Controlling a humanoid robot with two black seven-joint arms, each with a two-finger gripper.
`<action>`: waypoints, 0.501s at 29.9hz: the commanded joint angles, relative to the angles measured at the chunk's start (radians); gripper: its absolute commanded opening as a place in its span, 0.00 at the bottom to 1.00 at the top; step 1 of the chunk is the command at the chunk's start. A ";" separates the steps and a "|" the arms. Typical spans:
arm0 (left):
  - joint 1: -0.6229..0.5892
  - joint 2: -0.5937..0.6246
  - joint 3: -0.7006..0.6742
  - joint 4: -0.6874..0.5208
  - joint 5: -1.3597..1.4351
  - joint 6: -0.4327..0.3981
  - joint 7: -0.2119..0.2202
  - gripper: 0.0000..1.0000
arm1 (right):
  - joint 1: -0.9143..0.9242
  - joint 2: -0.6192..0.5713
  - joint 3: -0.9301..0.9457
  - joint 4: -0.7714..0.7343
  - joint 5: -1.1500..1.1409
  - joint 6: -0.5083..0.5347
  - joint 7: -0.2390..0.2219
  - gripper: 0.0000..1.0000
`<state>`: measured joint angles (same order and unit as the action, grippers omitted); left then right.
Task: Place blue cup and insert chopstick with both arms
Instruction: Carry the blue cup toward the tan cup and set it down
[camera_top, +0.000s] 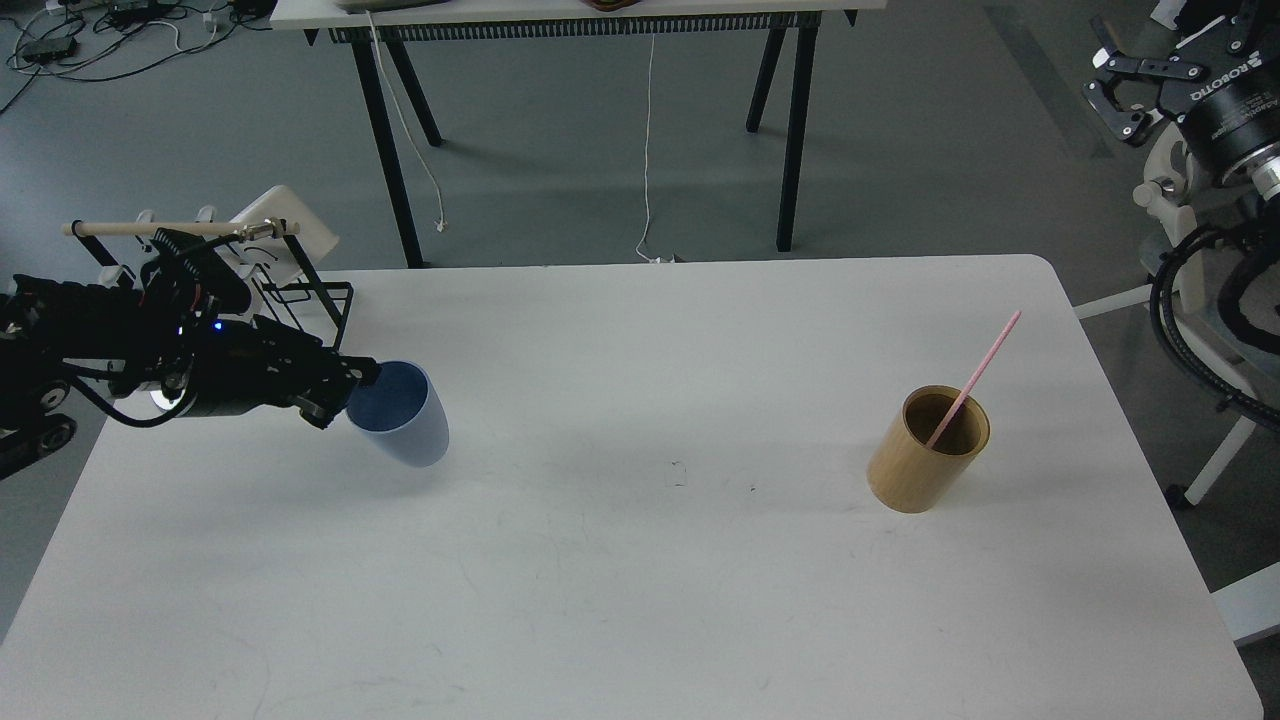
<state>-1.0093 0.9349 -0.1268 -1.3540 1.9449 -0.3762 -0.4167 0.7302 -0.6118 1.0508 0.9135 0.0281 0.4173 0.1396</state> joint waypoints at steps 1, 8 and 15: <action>-0.046 -0.120 0.004 -0.024 0.002 -0.062 0.062 0.03 | 0.003 0.000 0.011 0.001 -0.001 0.000 -0.002 0.99; -0.061 -0.350 0.004 -0.024 0.130 -0.112 0.165 0.04 | 0.005 -0.017 0.012 0.001 -0.001 0.000 -0.002 0.99; -0.040 -0.514 0.016 0.007 0.237 -0.112 0.168 0.04 | 0.005 -0.020 0.014 0.001 -0.001 0.000 -0.002 0.99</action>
<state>-1.0580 0.4711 -0.1147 -1.3674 2.1661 -0.4887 -0.2491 0.7350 -0.6316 1.0633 0.9143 0.0276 0.4173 0.1379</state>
